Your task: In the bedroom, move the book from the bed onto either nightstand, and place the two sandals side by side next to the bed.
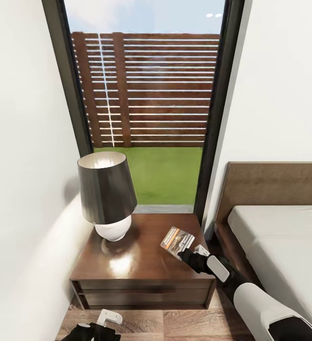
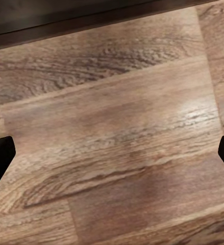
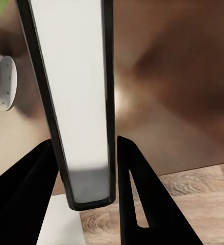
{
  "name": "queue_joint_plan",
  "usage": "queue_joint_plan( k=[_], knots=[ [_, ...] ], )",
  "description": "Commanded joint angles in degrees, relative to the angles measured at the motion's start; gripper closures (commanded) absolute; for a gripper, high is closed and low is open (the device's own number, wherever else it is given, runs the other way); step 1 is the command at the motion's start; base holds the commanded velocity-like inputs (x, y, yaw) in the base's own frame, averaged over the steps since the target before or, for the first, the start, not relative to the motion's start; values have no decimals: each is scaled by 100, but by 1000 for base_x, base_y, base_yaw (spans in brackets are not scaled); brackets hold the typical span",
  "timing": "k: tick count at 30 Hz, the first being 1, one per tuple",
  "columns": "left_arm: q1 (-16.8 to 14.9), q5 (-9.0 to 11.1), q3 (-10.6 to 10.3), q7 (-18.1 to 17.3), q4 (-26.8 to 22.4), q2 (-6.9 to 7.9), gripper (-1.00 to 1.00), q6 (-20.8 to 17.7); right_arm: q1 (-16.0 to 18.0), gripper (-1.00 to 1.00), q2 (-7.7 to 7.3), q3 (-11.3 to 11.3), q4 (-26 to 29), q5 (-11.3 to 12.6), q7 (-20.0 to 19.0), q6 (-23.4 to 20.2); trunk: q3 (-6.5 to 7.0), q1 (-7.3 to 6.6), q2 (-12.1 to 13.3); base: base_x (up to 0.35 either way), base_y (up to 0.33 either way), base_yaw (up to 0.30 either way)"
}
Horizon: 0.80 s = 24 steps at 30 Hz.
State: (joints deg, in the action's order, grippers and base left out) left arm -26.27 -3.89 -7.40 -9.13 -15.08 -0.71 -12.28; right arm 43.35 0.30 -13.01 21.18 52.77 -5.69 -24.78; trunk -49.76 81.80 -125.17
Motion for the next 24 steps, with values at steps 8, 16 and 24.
queue_joint_plan(
  k=[8,16,24],
  knots=[
    [0,-48,-5,-24,-13,0,-100,-37,6,100,1,-20,0,-3,-11,-10,-5,-1,-2,97,0,0],
    [0,-50,-7,-22,-15,0,-100,-30,6,100,4,-18,0,2,-11,-10,-5,-1,-2,115,0,0],
    [-1,-50,-7,-19,-17,0,-100,-29,6,100,3,-18,0,1,-11,-10,-5,-1,-2,20,0,0]
  ],
)
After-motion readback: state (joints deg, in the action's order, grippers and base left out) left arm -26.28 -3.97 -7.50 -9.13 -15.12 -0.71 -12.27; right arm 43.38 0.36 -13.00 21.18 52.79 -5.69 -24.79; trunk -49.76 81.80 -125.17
